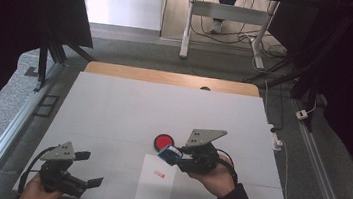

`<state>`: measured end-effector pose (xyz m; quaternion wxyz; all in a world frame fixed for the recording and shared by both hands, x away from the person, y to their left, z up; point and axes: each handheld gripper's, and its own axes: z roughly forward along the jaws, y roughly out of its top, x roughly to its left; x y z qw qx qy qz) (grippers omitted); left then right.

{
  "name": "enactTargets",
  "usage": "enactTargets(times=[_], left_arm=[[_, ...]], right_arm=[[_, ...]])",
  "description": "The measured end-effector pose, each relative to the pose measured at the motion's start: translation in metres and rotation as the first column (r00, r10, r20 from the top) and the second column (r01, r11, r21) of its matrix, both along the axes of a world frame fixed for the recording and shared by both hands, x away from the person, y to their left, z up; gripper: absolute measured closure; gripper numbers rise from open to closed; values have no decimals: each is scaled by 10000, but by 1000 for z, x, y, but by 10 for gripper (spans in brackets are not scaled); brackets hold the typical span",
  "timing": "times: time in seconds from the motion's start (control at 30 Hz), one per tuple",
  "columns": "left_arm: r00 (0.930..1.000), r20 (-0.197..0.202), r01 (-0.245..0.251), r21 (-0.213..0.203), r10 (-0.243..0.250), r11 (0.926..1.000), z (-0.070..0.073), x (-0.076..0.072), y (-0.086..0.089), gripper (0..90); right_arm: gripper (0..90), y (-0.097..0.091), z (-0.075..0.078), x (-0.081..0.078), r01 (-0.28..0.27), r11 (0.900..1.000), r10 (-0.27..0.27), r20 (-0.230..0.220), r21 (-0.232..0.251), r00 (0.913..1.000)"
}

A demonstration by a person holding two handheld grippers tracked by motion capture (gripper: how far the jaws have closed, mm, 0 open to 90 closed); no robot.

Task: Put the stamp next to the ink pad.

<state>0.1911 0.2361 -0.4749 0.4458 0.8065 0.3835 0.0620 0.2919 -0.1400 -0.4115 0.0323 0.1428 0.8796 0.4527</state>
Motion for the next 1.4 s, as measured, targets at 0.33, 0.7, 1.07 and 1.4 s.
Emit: enactTargets(times=[0.33, 0.7, 1.07, 1.4], left_arm=[[9956, 140, -930, 222, 927, 9954, 0, -11, 20, 4], [9902, 137, -1397, 694, 1391, 9878, 0, -14, 27, 2], [9910, 70, -1340, 828, 1339, 9875, -1, -13, 25, 9], [9915, 43, -1298, 968, 1300, 9868, -1, -13, 24, 14]], right_arm=[[696, -17, -3, 7, 834, 9961, -828, 212, -288, 9963], [696, -51, -11, 22, 2211, 9720, -2195, 284, -789, 9752], [695, -80, -21, 34, 3362, 9333, -3319, 542, -1261, 9417], [695, -94, -36, 44, 3977, 8954, -3870, 917, -2000, 9175]])
